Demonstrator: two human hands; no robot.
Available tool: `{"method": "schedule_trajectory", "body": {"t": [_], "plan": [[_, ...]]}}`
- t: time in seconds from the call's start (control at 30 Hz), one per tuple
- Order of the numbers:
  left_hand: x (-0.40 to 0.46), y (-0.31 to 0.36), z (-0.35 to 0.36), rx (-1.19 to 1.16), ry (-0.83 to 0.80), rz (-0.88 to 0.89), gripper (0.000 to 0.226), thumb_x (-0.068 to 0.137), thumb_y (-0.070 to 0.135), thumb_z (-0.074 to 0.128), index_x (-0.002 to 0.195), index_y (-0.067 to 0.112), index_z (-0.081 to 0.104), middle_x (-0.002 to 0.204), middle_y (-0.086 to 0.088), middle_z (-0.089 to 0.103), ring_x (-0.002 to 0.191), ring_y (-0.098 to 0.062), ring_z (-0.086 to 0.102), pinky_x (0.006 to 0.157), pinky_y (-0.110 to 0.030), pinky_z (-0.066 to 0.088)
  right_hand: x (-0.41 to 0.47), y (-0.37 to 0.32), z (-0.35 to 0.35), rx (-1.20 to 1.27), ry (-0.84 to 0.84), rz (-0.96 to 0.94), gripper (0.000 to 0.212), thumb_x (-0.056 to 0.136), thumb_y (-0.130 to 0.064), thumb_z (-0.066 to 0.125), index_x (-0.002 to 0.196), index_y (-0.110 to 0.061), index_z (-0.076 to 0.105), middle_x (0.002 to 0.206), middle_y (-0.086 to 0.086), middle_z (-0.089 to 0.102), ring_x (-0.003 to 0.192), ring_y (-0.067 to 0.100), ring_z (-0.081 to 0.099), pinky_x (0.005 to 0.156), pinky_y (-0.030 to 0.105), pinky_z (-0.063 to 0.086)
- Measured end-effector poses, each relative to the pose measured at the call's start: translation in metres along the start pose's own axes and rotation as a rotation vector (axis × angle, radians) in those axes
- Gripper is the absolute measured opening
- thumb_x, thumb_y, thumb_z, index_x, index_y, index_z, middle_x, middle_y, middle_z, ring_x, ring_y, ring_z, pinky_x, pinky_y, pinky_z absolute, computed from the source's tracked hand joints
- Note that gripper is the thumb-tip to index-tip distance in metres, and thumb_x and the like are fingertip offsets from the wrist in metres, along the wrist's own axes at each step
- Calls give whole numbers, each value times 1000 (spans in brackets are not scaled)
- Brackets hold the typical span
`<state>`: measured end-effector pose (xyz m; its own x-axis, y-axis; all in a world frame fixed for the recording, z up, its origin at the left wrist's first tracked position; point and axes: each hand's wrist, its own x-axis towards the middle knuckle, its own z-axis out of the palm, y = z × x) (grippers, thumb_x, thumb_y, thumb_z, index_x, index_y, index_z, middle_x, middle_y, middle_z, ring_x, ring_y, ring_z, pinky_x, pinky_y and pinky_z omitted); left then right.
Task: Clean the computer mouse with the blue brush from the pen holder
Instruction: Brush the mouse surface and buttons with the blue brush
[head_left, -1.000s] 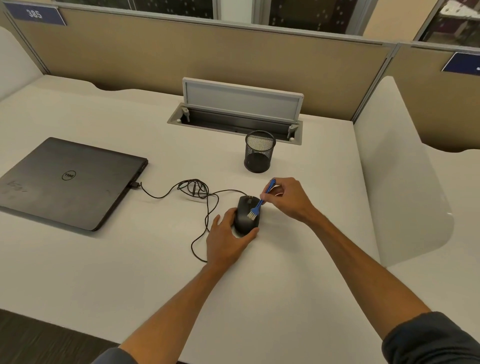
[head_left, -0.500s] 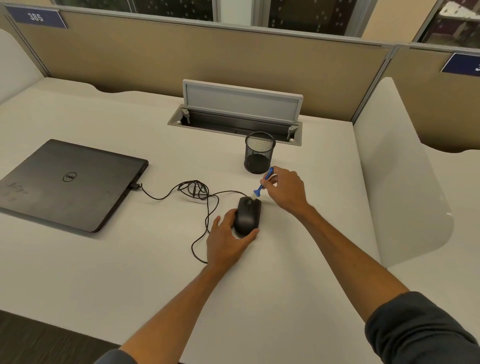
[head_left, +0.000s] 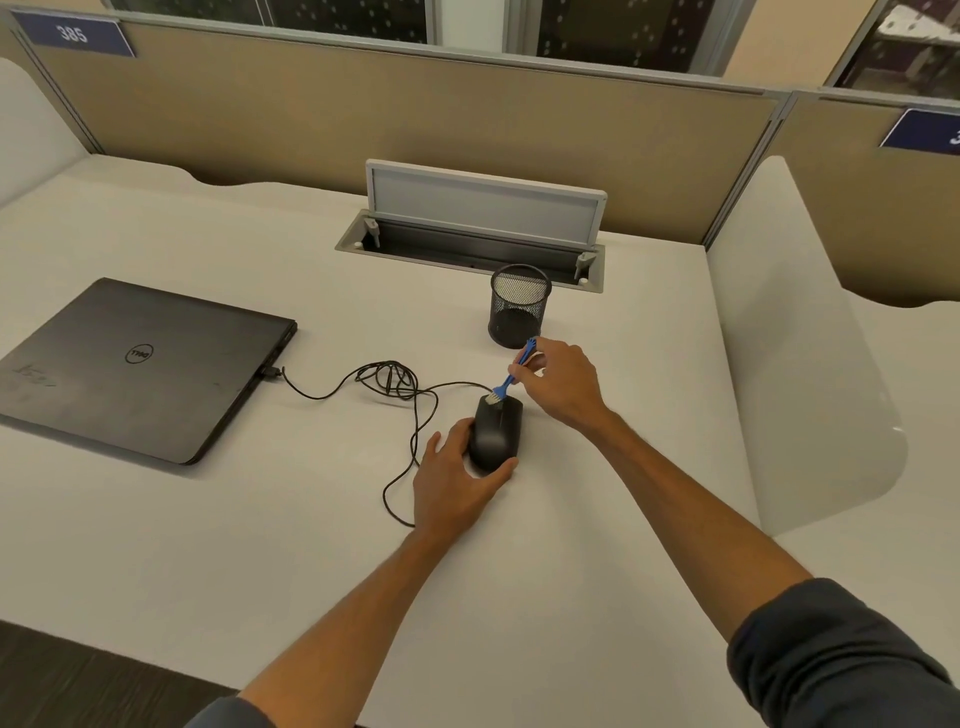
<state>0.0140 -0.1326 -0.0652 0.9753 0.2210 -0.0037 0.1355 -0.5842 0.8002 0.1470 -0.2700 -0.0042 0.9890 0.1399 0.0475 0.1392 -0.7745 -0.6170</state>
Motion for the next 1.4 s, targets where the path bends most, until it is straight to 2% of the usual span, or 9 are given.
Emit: {"method": "schedule_trajectory", "body": {"t": [0.1,0.2,0.33,0.47,0.73,0.87,1.0,1.13,1.4], "plan": [[0,0,0,-2,8,4,79,67,73,60,133,35,38,129,13,55,128,-18,35,106,-34,25,1,-4,0,-19,49,-13,36,86,-38,64,111,-11,62,103,7,72,88,23,65,76,28,43],[0,-1,0,7,-7,-4,81,67,74,59,134,34,38,131,11,53,131,-21,33,107,-39,27,0,-10,2,48,-34,-23,32,85,-39,65,105,-15,64,99,4,72,88,22,66,78,30,47],[0,0,0,5,4,-1,78,66,74,59,132,35,39,128,12,55,129,-20,35,106,-39,29,0,-12,3,-46,25,-34,39,87,-38,63,116,-12,61,107,7,71,93,25,66,77,28,42],[1,0,0,7,-15,-13,82,67,74,59,134,33,38,132,10,53,133,-24,32,107,-43,29,1,-16,7,-3,-43,-11,39,86,-41,64,113,-13,62,107,6,71,92,22,65,78,29,43],[1,0,0,7,-1,3,75,67,73,60,130,35,41,125,13,57,128,-19,37,107,-42,30,-8,-10,6,-116,59,-118,40,89,-39,60,118,-12,61,105,7,73,89,26,67,74,27,39],[0,1,0,8,13,3,73,68,70,61,128,35,41,123,15,57,125,-18,39,106,-39,30,-18,-7,3,-113,15,-226,26,89,-38,59,106,-19,64,98,6,74,84,26,66,75,32,50],[1,1,0,66,-41,-48,92,68,72,61,143,28,28,142,7,44,134,-24,32,105,-48,35,-27,-9,-3,-80,-44,-275,23,90,-39,57,102,-21,65,96,5,73,84,24,65,77,40,55],[1,2,-1,76,-32,-21,93,68,70,63,144,28,28,150,10,30,136,-21,29,104,-47,37,-39,-11,-6,-41,-83,-305,20,89,-37,59,99,-21,65,94,3,73,85,24,65,77,42,54],[-2,8,-3,6,11,-49,104,64,66,69,145,30,16,140,5,47,127,-16,42,97,-39,42,-63,-14,-8,27,-134,-349,18,87,-39,61,97,-24,65,88,1,74,77,19,65,73,39,56]]}}
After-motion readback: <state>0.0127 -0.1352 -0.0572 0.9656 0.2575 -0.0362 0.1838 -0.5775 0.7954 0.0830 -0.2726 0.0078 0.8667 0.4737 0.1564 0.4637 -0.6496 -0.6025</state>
